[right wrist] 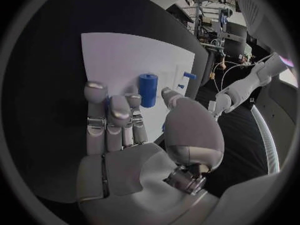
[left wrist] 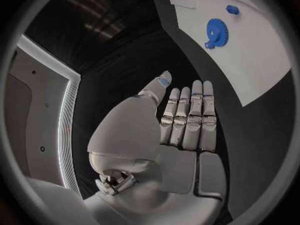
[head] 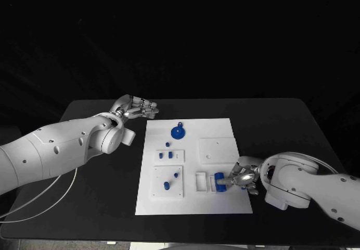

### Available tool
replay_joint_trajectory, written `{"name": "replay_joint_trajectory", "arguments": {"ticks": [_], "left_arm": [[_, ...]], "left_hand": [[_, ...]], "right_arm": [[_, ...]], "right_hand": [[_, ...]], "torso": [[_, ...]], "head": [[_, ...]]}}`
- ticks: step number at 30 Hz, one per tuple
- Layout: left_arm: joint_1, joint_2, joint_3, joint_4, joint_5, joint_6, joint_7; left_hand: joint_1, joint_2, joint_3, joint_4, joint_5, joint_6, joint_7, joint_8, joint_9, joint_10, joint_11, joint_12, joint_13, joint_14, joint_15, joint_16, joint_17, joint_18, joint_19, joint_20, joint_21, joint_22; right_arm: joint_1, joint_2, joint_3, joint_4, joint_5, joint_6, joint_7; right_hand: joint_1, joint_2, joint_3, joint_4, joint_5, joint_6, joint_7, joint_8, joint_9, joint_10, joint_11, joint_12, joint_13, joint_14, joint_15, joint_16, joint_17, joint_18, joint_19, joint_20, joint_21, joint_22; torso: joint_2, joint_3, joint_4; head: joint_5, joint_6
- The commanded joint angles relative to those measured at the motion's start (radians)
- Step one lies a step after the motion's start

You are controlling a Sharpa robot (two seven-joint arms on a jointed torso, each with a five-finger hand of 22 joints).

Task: Assemble the parts on the task board

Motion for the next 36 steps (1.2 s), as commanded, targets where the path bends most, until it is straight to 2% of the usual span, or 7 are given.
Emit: {"name": "replay_joint_trajectory", "arguments": {"ticks": [1, 8, 16, 20, 26, 31, 36], "left_arm": [[0.0, 0.0, 0.0, 0.003, 0.006, 0.017, 0.003], [0.0, -0.001, 0.0, 0.004, 0.006, 0.018, 0.002], [0.0, -0.001, 0.0, 0.005, 0.006, 0.02, 0.001], [0.0, -0.002, 0.0, 0.006, 0.006, 0.021, 0.001], [0.0, -0.003, 0.0, 0.006, 0.006, 0.021, 0.0], [0.0, -0.004, 0.0, 0.006, 0.006, 0.021, -0.001], [0.0, -0.004, 0.0, 0.006, 0.006, 0.021, -0.001]], "left_hand": [[-0.004, 0.009, -0.002, 0.002, 0.001, -0.001, 0.003, -0.003, 0.0, -0.004, 0.0, 0.004, 0.001, -0.003, 0.003, -0.002, 0.001, -0.006, 0.006, 0.001, 0.002, -0.001], [-0.005, 0.009, -0.003, 0.005, 0.0, -0.003, 0.004, -0.003, 0.0, -0.004, 0.0, 0.004, 0.001, -0.004, 0.004, -0.002, 0.002, -0.006, 0.007, 0.002, 0.001, -0.005], [-0.006, 0.01, -0.004, 0.008, 0.001, -0.004, 0.004, -0.003, 0.0, -0.004, -0.001, 0.004, 0.001, -0.004, 0.004, -0.002, 0.002, -0.006, 0.007, 0.002, 0.001, -0.008], [-0.007, 0.01, -0.005, 0.009, 0.001, -0.005, 0.004, -0.003, 0.0, -0.004, 0.0, 0.004, 0.001, -0.004, 0.004, -0.002, 0.002, -0.006, 0.007, 0.002, 0.001, -0.009], [-0.007, 0.01, -0.005, 0.009, 0.001, -0.005, 0.004, -0.003, 0.0, -0.004, 0.0, 0.004, 0.001, -0.004, 0.004, -0.002, 0.002, -0.006, 0.007, 0.002, 0.001, -0.009], [-0.007, 0.01, -0.005, 0.009, 0.001, -0.005, 0.004, -0.003, 0.0, -0.004, 0.0, 0.004, 0.001, -0.004, 0.004, -0.002, 0.002, -0.006, 0.007, 0.002, 0.001, -0.009], [-0.007, 0.01, -0.005, 0.009, 0.001, -0.005, 0.004, -0.003, 0.0, -0.004, 0.0, 0.004, 0.001, -0.004, 0.004, -0.002, 0.002, -0.006, 0.007, 0.002, 0.001, -0.009]], "right_arm": [[-0.003, 0.01, -0.008, 0.003, -0.059, -0.019, -0.029], [-0.004, 0.03, -0.03, -0.012, -0.081, -0.025, -0.032], [-0.005, 0.052, -0.042, -0.027, -0.1, -0.044, -0.033], [-0.005, 0.056, -0.045, -0.031, -0.105, -0.051, -0.033], [-0.005, 0.059, -0.047, -0.033, -0.102, -0.063, -0.033], [-0.005, 0.057, -0.047, -0.031, -0.077, -0.087, -0.032], [-0.005, 0.047, -0.047, -0.019, -0.028, -0.119, -0.029]], "right_hand": [[0.001, -0.006, 0.005, -0.001, -0.002, -0.005, 0.002, -0.001, -0.003, 0.007, -0.002, 0.008, 0.004, 0.006, 0.001, 0.005, 0.003, 0.003, 0.049, 0.008, 0.007, 0.075], [0.009, -0.003, 0.029, -0.005, -0.002, -0.006, 0.003, -0.001, -0.015, 0.009, -0.001, 0.009, 0.013, 0.007, 0.002, 0.005, 0.011, 0.002, 0.048, 0.009, 0.015, 0.075], [0.015, 0.002, 0.09, -0.033, -0.002, -0.008, 0.006, -0.002, -0.041, 0.011, 0.0, 0.01, 0.018, 0.009, 0.003, 0.007, 0.018, 0.002, 0.047, 0.009, 0.025, 0.077], [-0.01, 0.008, 0.151, -0.101, -0.002, -0.001, 0.006, -0.001, -0.075, 0.013, 0.0, 0.01, 0.022, 0.009, 0.003, 0.008, 0.023, 0.002, 0.046, 0.01, 0.03, 0.078], [0.005, 0.038, 0.235, -0.179, 0.009, 0.011, 0.001, -0.002, -0.088, 0.014, -0.004, -0.003, 0.009, 0.01, 0.002, 0.006, 0.021, 0.0, 0.046, 0.01, 0.035, 0.078], [-0.005, 0.058, 0.267, -0.239, 0.1, 0.024, -0.006, -0.001, -0.098, 0.016, -0.009, -0.005, 0.002, 0.01, -0.002, 0.008, 0.021, -0.002, 0.046, 0.007, 0.043, 0.079], [-0.018, 0.068, 0.278, -0.275, 0.134, 0.034, -0.008, -0.001, -0.11, 0.017, -0.012, -0.002, 0.0, 0.011, -0.004, 0.01, 0.021, -0.005, 0.045, 0.005, 0.048, 0.079]], "torso": [[0.0, 0.0005, 0.0001], [0.0, 0.0006, -0.0004], [0.0, 0.0006, -0.0006], [0.0, 0.0, -0.0011], [0.0, 0.0004, -0.001], [0.0, 0.0008, -0.0015], [0.0, 0.0005, -0.0017]], "head": [[0.001, 0.0], [0.003, -0.001], [0.007, -0.001], [0.01, -0.003], [0.012, -0.003], [0.012, -0.006], [0.014, -0.004]]}}
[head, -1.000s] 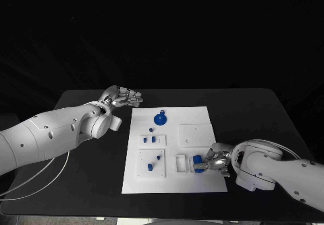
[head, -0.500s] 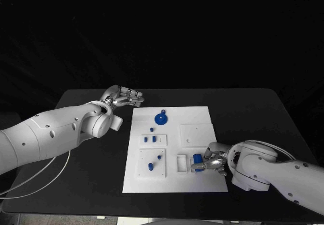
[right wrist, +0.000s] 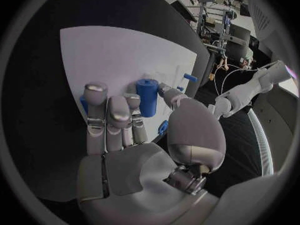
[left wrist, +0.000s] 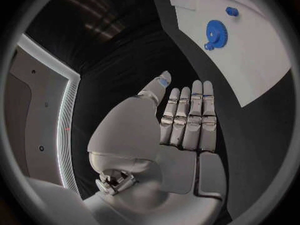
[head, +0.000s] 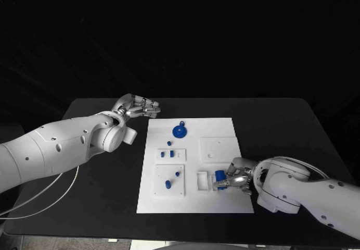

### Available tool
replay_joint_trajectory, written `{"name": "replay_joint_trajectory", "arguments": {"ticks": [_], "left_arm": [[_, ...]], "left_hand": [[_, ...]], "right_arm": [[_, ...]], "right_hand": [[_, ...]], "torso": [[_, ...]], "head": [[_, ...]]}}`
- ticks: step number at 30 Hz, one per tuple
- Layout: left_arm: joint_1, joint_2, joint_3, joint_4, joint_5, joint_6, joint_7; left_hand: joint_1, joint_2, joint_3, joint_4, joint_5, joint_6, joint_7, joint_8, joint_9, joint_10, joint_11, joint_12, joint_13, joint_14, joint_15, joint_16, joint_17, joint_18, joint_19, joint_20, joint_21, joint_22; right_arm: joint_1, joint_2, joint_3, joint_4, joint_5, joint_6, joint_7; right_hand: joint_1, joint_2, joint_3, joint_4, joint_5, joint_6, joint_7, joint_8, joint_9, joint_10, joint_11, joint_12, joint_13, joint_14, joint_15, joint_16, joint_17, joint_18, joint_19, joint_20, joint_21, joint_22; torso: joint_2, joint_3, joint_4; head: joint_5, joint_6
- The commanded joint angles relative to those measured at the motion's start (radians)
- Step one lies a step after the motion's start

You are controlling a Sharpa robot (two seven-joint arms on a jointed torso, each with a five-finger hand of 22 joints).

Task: Assemble the parts on the task board

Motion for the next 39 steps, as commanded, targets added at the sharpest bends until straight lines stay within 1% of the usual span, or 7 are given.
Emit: {"name": "replay_joint_trajectory", "arguments": {"ticks": [1, 4, 7, 10, 24, 31, 39], "left_arm": [[0.0, 0.001, 0.001, 0.003, 0.005, 0.012, 0.005], [0.0, 0.001, 0.001, 0.003, 0.005, 0.012, 0.004], [0.0, 0.001, 0.001, 0.003, 0.005, 0.012, 0.004], [0.0, 0.001, 0.001, 0.003, 0.005, 0.012, 0.004], [0.0, 0.003, 0.0, 0.003, 0.005, 0.012, 0.002], [0.001, 0.005, 0.0, 0.002, 0.005, 0.012, 0.001], [0.001, 0.006, 0.0, 0.003, 0.005, 0.013, 0.0]], "left_hand": [[0.0, 0.006, 0.0, 0.007, 0.002, -0.005, 0.004, -0.003, 0.0, -0.004, -0.001, 0.004, 0.001, -0.004, 0.003, -0.002, 0.002, -0.006, 0.009, 0.002, 0.002, -0.007], [0.0, 0.006, 0.0, 0.007, 0.002, -0.005, 0.004, -0.003, 0.0, -0.004, -0.001, 0.004, 0.001, -0.004, 0.003, -0.002, 0.002, -0.006, 0.009, 0.002, 0.002, -0.007], [0.0, 0.006, 0.0, 0.007, 0.002, -0.005, 0.004, -0.003, 0.0, -0.004, -0.001, 0.004, 0.001, -0.004, 0.003, -0.002, 0.002, -0.006, 0.009, 0.002, 0.002, -0.007], [0.0, 0.006, 0.0, 0.007, 0.002, -0.005, 0.004, -0.003, 0.0, -0.004, -0.001, 0.004, 0.001, -0.004, 0.003, -0.002, 0.002, -0.006, 0.009, 0.002, 0.002, -0.007], [0.0, 0.006, 0.0, 0.007, 0.002, -0.005, 0.004, -0.003, 0.0, -0.004, -0.001, 0.004, 0.001, -0.004, 0.003, -0.002, 0.002, -0.006, 0.009, 0.002, 0.002, -0.007], [0.0, 0.006, 0.0, 0.007, 0.002, -0.005, 0.004, -0.003, 0.0, -0.004, -0.001, 0.004, 0.001, -0.004, 0.003, -0.002, 0.002, -0.006, 0.009, 0.002, 0.002, -0.007], [0.001, 0.005, -0.001, 0.008, 0.002, -0.004, 0.004, -0.003, 0.0, -0.006, 0.0, 0.004, 0.001, -0.004, 0.004, -0.002, 0.002, -0.006, 0.011, 0.002, 0.002, -0.016]], "right_arm": [[-0.005, -0.01, -0.004, 0.005, 0.051, -0.048, -0.037], [-0.004, -0.02, 0.0, 0.023, 0.087, -0.063, -0.034], [0.0, -0.026, 0.006, 0.037, 0.112, -0.074, -0.032], [0.007, -0.031, 0.012, 0.05, 0.128, -0.08, -0.031], [0.018, -0.021, 0.017, 0.073, 0.159, -0.071, -0.035], [0.018, -0.001, 0.003, 0.051, 0.161, -0.046, -0.039], [0.019, 0.029, -0.02, 0.029, 0.141, -0.036, -0.041]], "right_hand": [[0.004, 0.019, 0.06, -0.071, 0.009, 0.007, 0.0, 0.007, -0.129, 0.0, -0.008, 0.0, 0.0, 0.003, -0.004, 0.007, -0.001, -0.005, 0.049, 0.001, 0.007, 0.079], [0.001, 0.021, 0.056, -0.078, 0.015, 0.012, 0.0, 0.007, -0.144, 0.0, -0.009, 0.0, -0.002, 0.003, -0.004, 0.008, -0.001, -0.006, 0.048, 0.001, 0.009, 0.079], [0.001, 0.024, 0.051, -0.086, 0.023, 0.023, 0.0, 0.007, -0.192, -0.002, -0.009, 0.003, -0.002, 0.003, -0.004, 0.008, -0.003, -0.006, 0.047, 0.001, 0.011, 0.079], [0.001, 0.026, 0.046, -0.086, 0.025, 0.027, 0.0, 0.007, -0.21, -0.001, -0.009, 0.001, -0.005, 0.002, -0.004, 0.008, -0.004, -0.006, 0.047, 0.001, 0.012, 0.079], [0.002, 0.024, 0.036, -0.085, 0.026, 0.034, -0.001, 0.007, -0.235, 0.002, -0.009, -0.002, -0.008, 0.003, -0.004, 0.011, -0.002, -0.007, 0.046, 0.0, 0.021, 0.08], [0.0, 0.025, 0.029, -0.081, 0.022, 0.032, 0.001, 0.007, -0.239, -0.003, -0.008, -0.009, -0.013, 0.002, -0.003, 0.009, -0.003, -0.007, 0.044, 0.001, 0.017, 0.08], [-0.001, 0.023, 0.012, -0.074, 0.018, 0.035, 0.0, 0.007, -0.245, -0.001, -0.008, -0.013, -0.018, 0.002, -0.003, 0.008, -0.003, -0.007, 0.044, 0.001, 0.017, 0.08]], "torso": [[0.0, 0.0002, -0.0001], [0.0, 0.0004, -0.0005], [0.0, 0.0002, -0.0005], [0.0, -0.0004, -0.0003], [-0.001, -0.002, 0.0004], [-0.001, -0.0033, 0.0009], [0.0, -0.0007, 0.0018]], "head": [[0.002, 0.001], [0.002, 0.001], [0.002, 0.0], [0.002, 0.0], [0.009, -0.006], [0.01, -0.008], [0.016, -0.011]]}}
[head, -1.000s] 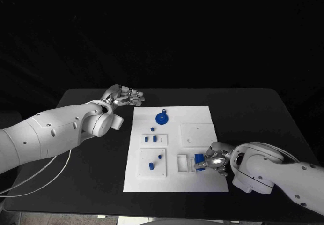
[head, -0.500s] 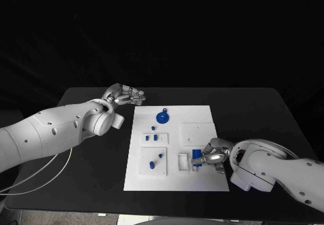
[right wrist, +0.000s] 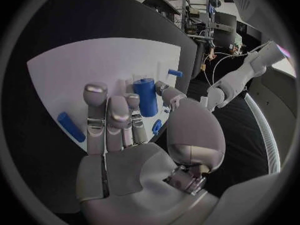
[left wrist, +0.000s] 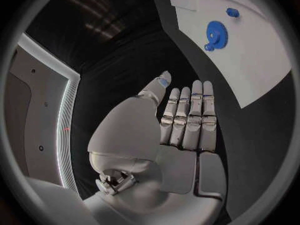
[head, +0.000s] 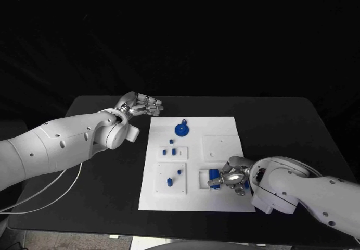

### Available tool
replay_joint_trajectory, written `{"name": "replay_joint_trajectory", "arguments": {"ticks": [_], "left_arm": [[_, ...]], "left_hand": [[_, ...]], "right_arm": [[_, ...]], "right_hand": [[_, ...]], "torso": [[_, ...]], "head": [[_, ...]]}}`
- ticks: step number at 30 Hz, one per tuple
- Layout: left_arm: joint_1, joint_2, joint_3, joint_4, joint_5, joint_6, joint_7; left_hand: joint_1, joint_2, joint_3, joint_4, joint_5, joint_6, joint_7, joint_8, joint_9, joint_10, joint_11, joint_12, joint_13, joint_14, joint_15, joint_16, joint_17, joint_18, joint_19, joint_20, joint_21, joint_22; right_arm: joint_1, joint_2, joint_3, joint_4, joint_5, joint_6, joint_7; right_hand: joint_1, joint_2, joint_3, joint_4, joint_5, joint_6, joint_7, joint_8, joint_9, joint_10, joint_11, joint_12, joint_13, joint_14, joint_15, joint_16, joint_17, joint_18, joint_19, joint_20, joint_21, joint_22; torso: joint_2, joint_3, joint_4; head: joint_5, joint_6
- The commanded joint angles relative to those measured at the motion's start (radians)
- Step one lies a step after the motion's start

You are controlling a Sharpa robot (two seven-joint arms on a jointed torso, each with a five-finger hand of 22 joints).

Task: Assemble the parts on the task board

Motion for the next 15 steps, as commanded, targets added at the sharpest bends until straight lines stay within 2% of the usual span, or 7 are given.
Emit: {"name": "replay_joint_trajectory", "arguments": {"ticks": [1, 7, 15], "left_arm": [[0.001, 0.002, 0.001, 0.003, 0.005, 0.012, 0.004], [0.001, 0.001, 0.001, 0.004, 0.005, 0.012, 0.003], [0.001, 0.001, 0.001, 0.004, 0.005, 0.014, 0.002]], "left_hand": [[0.001, 0.005, 0.002, 0.006, 0.002, -0.004, 0.004, -0.003, 0.0, -0.006, 0.0, 0.004, 0.001, -0.004, 0.004, -0.002, 0.001, -0.006, 0.007, -0.002, 0.002, -0.001], [0.001, 0.005, 0.002, 0.006, 0.002, -0.004, 0.004, -0.003, 0.0, -0.006, 0.0, 0.004, 0.001, -0.004, 0.004, -0.002, 0.001, -0.006, 0.007, -0.002, 0.002, -0.001], [0.001, 0.005, 0.0, 0.008, 0.001, -0.005, 0.004, -0.003, 0.0, -0.007, 0.0, 0.004, 0.001, -0.005, 0.004, -0.002, 0.001, -0.006, 0.008, -0.001, 0.003, -0.007]], "right_arm": [[-0.003, 0.008, -0.008, -0.008, -0.011, 0.029, -0.03], [-0.003, 0.023, -0.016, -0.014, -0.016, 0.022, -0.03], [-0.002, 0.038, -0.019, -0.014, -0.022, 0.015, -0.029]], "right_hand": [[0.0, 0.006, -0.008, 0.0, -0.005, 0.009, 0.0, 0.002, -0.002, 0.001, -0.006, -0.004, -0.002, 0.002, -0.003, 0.001, -0.001, -0.007, 0.044, 0.001, 0.002, 0.08], [0.003, 0.006, -0.015, 0.004, -0.002, 0.011, 0.0, 0.003, -0.005, 0.001, -0.006, -0.007, -0.005, 0.002, -0.004, 0.0, -0.002, -0.007, 0.044, 0.001, 0.002, 0.08], [0.002, 0.003, -0.019, 0.008, -0.005, 0.014, -0.001, 0.002, -0.008, 0.0, -0.007, -0.008, -0.007, 0.002, -0.004, -0.002, -0.002, -0.007, 0.044, 0.001, 0.0, 0.08]], "torso": [[0.001, 0.001, 0.001], [0.001, 0.0021, -0.0006], [0.001, 0.0017, -0.0008]], "head": [[0.003, -0.002], [0.006, -0.002], [0.011, -0.003]]}}
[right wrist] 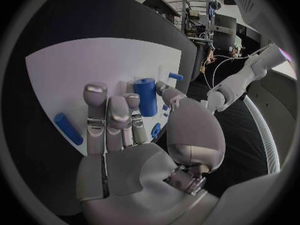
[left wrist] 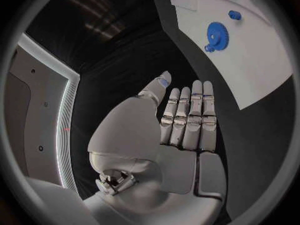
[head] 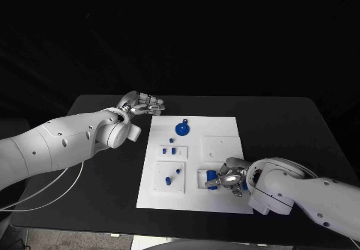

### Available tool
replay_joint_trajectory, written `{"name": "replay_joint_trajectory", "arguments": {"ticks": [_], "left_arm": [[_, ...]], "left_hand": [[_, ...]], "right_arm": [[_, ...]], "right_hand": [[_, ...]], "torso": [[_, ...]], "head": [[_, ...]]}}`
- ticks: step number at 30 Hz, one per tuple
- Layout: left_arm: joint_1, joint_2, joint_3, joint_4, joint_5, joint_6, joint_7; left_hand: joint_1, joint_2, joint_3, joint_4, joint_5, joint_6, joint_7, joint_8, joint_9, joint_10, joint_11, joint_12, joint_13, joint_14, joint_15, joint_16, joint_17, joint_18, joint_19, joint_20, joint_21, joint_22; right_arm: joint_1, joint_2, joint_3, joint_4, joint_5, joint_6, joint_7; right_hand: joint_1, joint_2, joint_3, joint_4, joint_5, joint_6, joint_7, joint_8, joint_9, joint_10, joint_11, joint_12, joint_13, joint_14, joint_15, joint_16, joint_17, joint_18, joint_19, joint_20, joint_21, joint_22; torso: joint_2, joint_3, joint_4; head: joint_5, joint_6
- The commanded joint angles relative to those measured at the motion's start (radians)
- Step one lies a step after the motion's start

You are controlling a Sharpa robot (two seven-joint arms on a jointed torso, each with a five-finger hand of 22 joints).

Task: Assemble the parts on the task board

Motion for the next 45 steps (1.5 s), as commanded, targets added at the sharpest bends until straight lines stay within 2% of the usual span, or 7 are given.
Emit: {"name": "replay_joint_trajectory", "arguments": {"ticks": [1, 8, 12, 14, 36, 41, 45], "left_arm": [[0.001, 0.002, 0.001, 0.003, 0.005, 0.013, 0.004], [0.001, 0.001, 0.001, 0.004, 0.005, 0.013, 0.002], [0.001, 0.001, 0.001, 0.004, 0.005, 0.013, 0.001], [0.001, 0.001, 0.001, 0.004, 0.005, 0.014, 0.001], [0.001, -0.002, 0.0, 0.005, 0.005, 0.016, -0.003], [0.001, -0.001, 0.0, 0.005, 0.005, 0.018, -0.005], [0.001, -0.002, 0.0, 0.005, 0.005, 0.018, -0.005]], "left_hand": [[0.001, 0.005, 0.0, 0.008, 0.001, -0.005, 0.004, -0.003, 0.0, -0.007, 0.0, 0.004, 0.001, -0.005, 0.004, -0.002, 0.002, -0.006, 0.008, -0.001, 0.003, -0.002], [0.001, 0.005, 0.0, 0.008, 0.001, -0.005, 0.004, -0.003, 0.0, -0.007, 0.0, 0.004, 0.001, -0.005, 0.004, -0.002, 0.002, -0.006, 0.008, -0.001, 0.003, -0.002], [0.0, 0.006, -0.001, 0.01, 0.001, -0.005, 0.004, -0.003, 0.0, -0.007, 0.0, 0.004, 0.001, -0.005, 0.004, -0.002, 0.002, -0.006, 0.009, -0.001, 0.003, -0.005], [0.0, 0.006, -0.001, 0.01, 0.001, -0.005, 0.004, -0.003, 0.0, -0.007, 0.0, 0.004, 0.001, -0.005, 0.004, -0.002, 0.002, -0.006, 0.009, -0.001, 0.003, -0.005], [-0.001, 0.006, -0.003, 0.015, 0.001, -0.005, 0.004, -0.003, 0.0, -0.009, 0.001, 0.004, 0.001, -0.005, 0.005, -0.002, 0.002, -0.006, 0.01, -0.001, 0.002, -0.011], [0.001, 0.006, -0.004, 0.018, 0.0, -0.006, 0.004, -0.003, 0.0, -0.012, 0.002, 0.004, 0.001, -0.006, 0.005, -0.002, 0.002, -0.006, 0.011, 0.0, 0.002, -0.016], [0.001, 0.006, -0.006, 0.019, 0.0, -0.006, 0.004, -0.003, 0.0, -0.013, 0.002, 0.004, 0.001, -0.006, 0.005, -0.002, 0.003, -0.005, 0.012, 0.0, 0.003, -0.018]], "right_arm": [[-0.005, 0.007, -0.005, 0.0, -0.008, 0.015, -0.028], [-0.003, 0.014, -0.005, 0.0, -0.012, 0.023, -0.027], [-0.001, 0.016, -0.005, 0.0, -0.021, 0.021, -0.027], [-0.001, 0.016, -0.005, 0.001, -0.026, 0.018, -0.027], [0.018, 0.018, -0.005, 0.022, -0.028, 0.019, -0.027], [0.024, 0.021, -0.005, 0.018, -0.029, 0.033, -0.028], [0.028, 0.023, -0.005, 0.01, -0.038, 0.059, -0.03]], "right_hand": [[0.002, 0.003, -0.007, 0.0, -0.005, 0.009, 0.0, -0.003, 0.0, -0.004, -0.007, -0.004, -0.002, 0.002, -0.004, -0.002, -0.001, -0.007, 0.044, 0.001, 0.0, 0.08], [-0.006, -0.009, -0.019, 0.014, -0.027, 0.009, 0.002, -0.003, -0.008, -0.006, -0.005, -0.007, -0.005, 0.002, -0.003, -0.005, -0.004, -0.007, 0.043, 0.002, -0.005, 0.079], [-0.011, -0.027, -0.036, 0.042, -0.083, 0.008, 0.005, -0.003, -0.016, -0.008, -0.002, -0.006, -0.005, 0.002, -0.001, -0.008, -0.005, -0.005, 0.043, 0.004, -0.011, 0.078], [-0.007, -0.028, -0.037, 0.053, -0.081, 0.009, 0.004, -0.002, -0.018, -0.008, -0.002, -0.006, -0.006, 0.002, -0.001, -0.009, -0.005, -0.004, 0.044, 0.004, -0.011, 0.078], [-0.006, -0.029, -0.038, 0.062, -0.077, 0.014, 0.003, -0.003, -0.025, -0.006, -0.003, -0.006, -0.008, 0.002, -0.001, -0.007, -0.003, -0.005, 0.045, 0.004, -0.006, 0.079], [-0.009, -0.03, -0.04, 0.066, -0.084, 0.014, 0.004, -0.003, -0.028, -0.007, -0.003, -0.006, -0.009, 0.002, -0.001, -0.007, -0.003, -0.005, 0.045, 0.004, -0.008, 0.079], [-0.015, -0.031, -0.042, 0.075, -0.11, 0.012, 0.006, -0.003, -0.032, -0.011, -0.001, -0.013, -0.014, 0.002, 0.0, -0.011, -0.006, -0.005, 0.043, 0.005, -0.015, 0.078]], "torso": [[0.0, -0.0003, -0.0002], [0.0, -0.0013, 0.0002], [0.0, -0.0012, 0.0004], [0.0, -0.001, 0.0005], [0.0, 0.0001, 0.0001], [0.0, -0.0006, -0.0004], [0.0, -0.0012, -0.0001]], "head": [[0.002, -0.001], [0.007, -0.001], [0.011, 0.001], [0.013, 0.001], [0.021, -0.002], [0.024, -0.001], [0.023, -0.003]]}}
